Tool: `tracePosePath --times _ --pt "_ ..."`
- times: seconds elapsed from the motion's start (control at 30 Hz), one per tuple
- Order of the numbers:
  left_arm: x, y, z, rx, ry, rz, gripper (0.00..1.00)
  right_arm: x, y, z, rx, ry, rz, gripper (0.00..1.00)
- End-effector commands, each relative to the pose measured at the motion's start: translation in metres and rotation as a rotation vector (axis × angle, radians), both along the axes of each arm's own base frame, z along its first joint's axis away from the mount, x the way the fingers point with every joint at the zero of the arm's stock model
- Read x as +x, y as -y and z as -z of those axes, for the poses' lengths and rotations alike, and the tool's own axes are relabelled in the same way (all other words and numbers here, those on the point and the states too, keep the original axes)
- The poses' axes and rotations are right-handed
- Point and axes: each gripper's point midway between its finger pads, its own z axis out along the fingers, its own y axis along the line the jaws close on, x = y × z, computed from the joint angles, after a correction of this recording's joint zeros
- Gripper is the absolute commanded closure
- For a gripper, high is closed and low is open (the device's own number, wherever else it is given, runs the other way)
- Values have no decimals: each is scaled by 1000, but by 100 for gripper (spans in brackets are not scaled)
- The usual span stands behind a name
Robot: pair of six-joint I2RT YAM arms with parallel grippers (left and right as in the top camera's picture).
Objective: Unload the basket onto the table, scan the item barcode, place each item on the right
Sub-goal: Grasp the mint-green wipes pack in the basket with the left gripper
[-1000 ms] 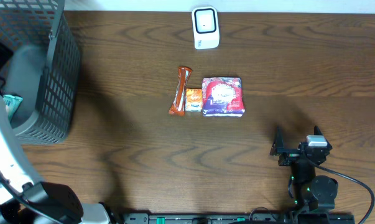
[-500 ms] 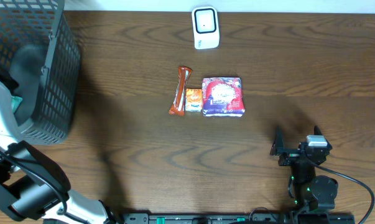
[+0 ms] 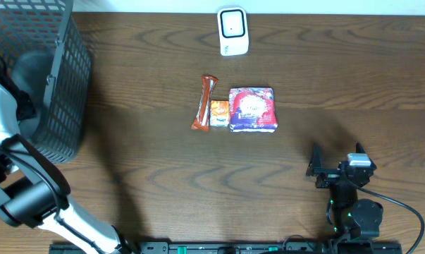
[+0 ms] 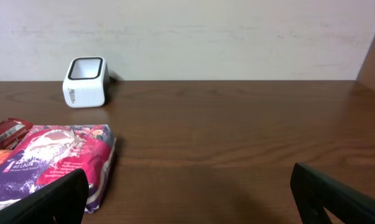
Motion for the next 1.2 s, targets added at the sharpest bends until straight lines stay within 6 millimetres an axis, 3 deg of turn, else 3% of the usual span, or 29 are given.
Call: tracePosePath --times 0.0,0.17,0.43,0.7,0.87,1.03,1.07,1.17 --pt "-2 1 24 -29 -90 89 20 0 -3 1 -3 0 -16 1" --pt "-3 -9 37 -29 -106 90 20 0 -3 1 -3 0 -16 1" --pt "-20 -31 41 -29 -102 51 20 0 -3 1 -3 0 -16 1" --pt "-13 -8 61 -230 -7 139 22 0 -3 1 -3 0 -16 1" --pt "-16 2 71 -273 -6 144 43 0 -3 1 -3 0 -16 1" --pt "-21 18 85 -339 -6 156 49 0 -3 1 -3 0 -16 1" --pt "-22 20 86 -346 -7 157 57 0 -3 1 -3 0 -16 1" --pt "-22 21 86 -350 -8 158 92 0 -3 1 -3 0 -16 1"
